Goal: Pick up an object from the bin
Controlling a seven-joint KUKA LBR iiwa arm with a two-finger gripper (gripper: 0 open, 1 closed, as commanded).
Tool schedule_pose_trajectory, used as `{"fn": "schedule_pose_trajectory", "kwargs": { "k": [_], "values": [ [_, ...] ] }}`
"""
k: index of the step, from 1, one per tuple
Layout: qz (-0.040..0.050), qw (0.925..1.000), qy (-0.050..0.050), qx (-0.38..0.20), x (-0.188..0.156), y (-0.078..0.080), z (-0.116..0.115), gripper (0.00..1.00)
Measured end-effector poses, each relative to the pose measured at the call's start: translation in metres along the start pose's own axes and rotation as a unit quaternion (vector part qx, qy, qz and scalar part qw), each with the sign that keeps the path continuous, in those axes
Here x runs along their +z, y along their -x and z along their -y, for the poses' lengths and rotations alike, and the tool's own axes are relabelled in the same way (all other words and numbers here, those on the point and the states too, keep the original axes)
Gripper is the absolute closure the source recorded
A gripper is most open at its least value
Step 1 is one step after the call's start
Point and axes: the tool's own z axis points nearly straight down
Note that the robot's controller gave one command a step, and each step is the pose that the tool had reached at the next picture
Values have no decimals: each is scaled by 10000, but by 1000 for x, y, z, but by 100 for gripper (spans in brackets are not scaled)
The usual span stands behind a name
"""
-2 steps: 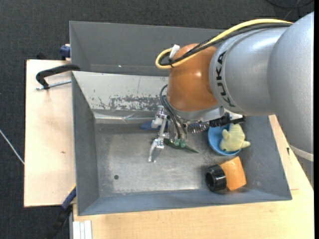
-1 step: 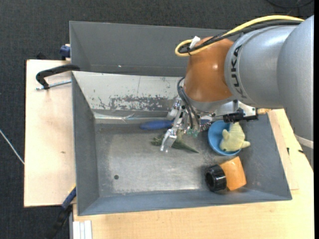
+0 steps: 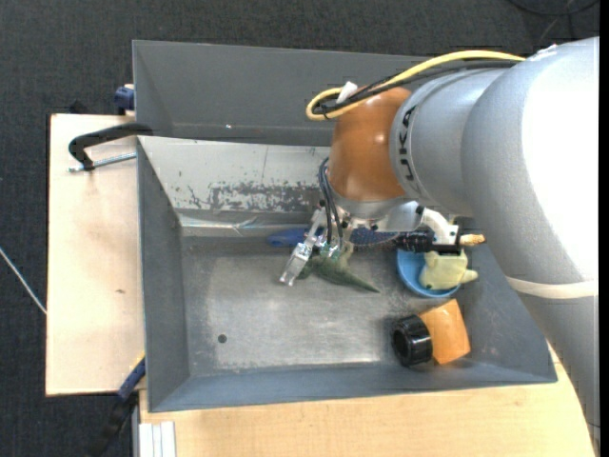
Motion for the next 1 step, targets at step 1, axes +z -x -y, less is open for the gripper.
{"fn": "schedule_pose_trajectory", "kwargs": {
  "k": [1],
  "values": [
    [48, 10000, 12, 2, -2, 3, 1, 100]
  ]
}}
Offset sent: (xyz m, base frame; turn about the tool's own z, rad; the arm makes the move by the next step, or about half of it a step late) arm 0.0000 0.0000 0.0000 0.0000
